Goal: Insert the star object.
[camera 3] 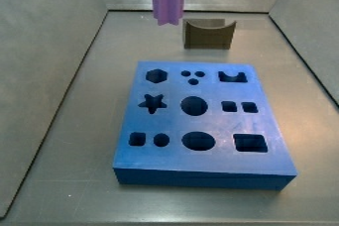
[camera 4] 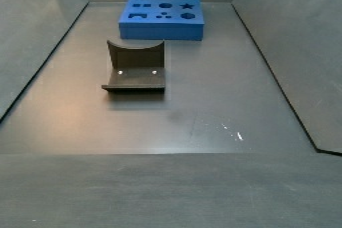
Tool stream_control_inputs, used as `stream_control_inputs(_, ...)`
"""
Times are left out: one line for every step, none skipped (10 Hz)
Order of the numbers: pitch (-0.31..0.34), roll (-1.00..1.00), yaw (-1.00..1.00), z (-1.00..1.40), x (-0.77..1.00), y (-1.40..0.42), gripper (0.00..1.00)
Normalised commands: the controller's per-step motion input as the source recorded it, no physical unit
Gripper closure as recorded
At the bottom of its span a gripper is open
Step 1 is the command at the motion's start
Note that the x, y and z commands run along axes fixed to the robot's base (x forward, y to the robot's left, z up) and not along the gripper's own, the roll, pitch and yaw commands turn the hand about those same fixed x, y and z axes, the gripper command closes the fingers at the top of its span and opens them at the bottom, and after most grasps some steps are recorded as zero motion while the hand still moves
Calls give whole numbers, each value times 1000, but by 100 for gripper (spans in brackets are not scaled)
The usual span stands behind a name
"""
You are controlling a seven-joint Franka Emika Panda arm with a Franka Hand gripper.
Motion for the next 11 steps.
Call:
stream_control_inputs(-96,0,-943,-511,-17,-200,100)
stream_control_inputs(-139,0,-871,-611,-69,-294,100)
stream_control_inputs(-166,0,-843,-694,-100,-329,100)
stream_control_inputs(-159,0,-840,-737,-103,-346,100)
stream_control_inputs(-123,0,-829,-694,-89,-349,100)
stream_control_inputs(74,0,-880,-431,0,-269,100)
stream_control_inputs(179,133,-831,-177,-103,-191,100)
stream_control_inputs(297,134,-740,-169,-120,0,100)
stream_control_inputs(326,137,-711,-149,-120,0,100)
stream_control_inputs(309,141,-723,-157,-120,0,100)
stream_control_inputs(270,146,-697,-303,-74,-231,100)
